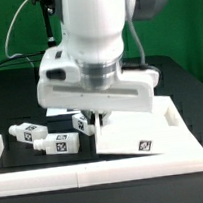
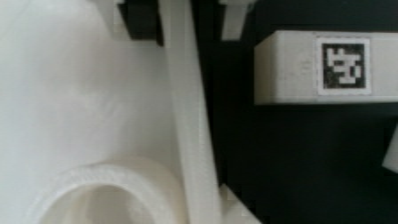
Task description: Assemble one leg
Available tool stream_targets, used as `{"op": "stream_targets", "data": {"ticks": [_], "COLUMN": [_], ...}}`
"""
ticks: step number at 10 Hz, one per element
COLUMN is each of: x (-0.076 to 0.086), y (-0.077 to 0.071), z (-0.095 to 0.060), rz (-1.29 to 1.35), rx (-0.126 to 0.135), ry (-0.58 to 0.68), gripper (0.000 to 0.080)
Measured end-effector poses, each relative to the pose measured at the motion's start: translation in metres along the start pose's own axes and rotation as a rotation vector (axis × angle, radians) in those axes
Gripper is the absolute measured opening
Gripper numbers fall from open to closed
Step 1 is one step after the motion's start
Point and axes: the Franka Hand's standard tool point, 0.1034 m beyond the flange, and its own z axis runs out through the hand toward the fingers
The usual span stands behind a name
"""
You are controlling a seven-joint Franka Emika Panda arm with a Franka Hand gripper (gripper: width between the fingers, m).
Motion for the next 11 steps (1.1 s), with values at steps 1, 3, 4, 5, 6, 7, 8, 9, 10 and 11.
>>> {"op": "stream_targets", "data": {"ticks": [1, 3, 4, 5, 6, 7, 8, 9, 10, 11], "x": [0.005, 0.016, 0.019, 0.022, 0.025, 0.027, 0.028, 0.029, 0.028, 0.026], "y": [-0.001, -0.009, -0.017, -0.025, -0.028, -0.027, -0.023, -0.017, -0.012, -0.011], "z": [-0.002, 0.008, 0.011, 0.014, 0.020, 0.023, 0.025, 0.026, 0.029, 0.030], "rz": [-0.002, -0.014, -0.025, -0.037, -0.051, -0.071, -0.097, -0.125, -0.132, -0.139], "rx": [0.002, 0.003, 0.004, 0.004, 0.008, 0.012, 0.016, 0.020, 0.028, 0.036], "ry": [0.020, 0.065, 0.088, 0.112, 0.141, 0.164, 0.197, 0.233, 0.275, 0.321], "gripper": [0.0056, 0.0045, 0.0045, 0.0045, 0.0045, 0.0052, 0.0054, 0.0054, 0.0055, 0.0058]}}
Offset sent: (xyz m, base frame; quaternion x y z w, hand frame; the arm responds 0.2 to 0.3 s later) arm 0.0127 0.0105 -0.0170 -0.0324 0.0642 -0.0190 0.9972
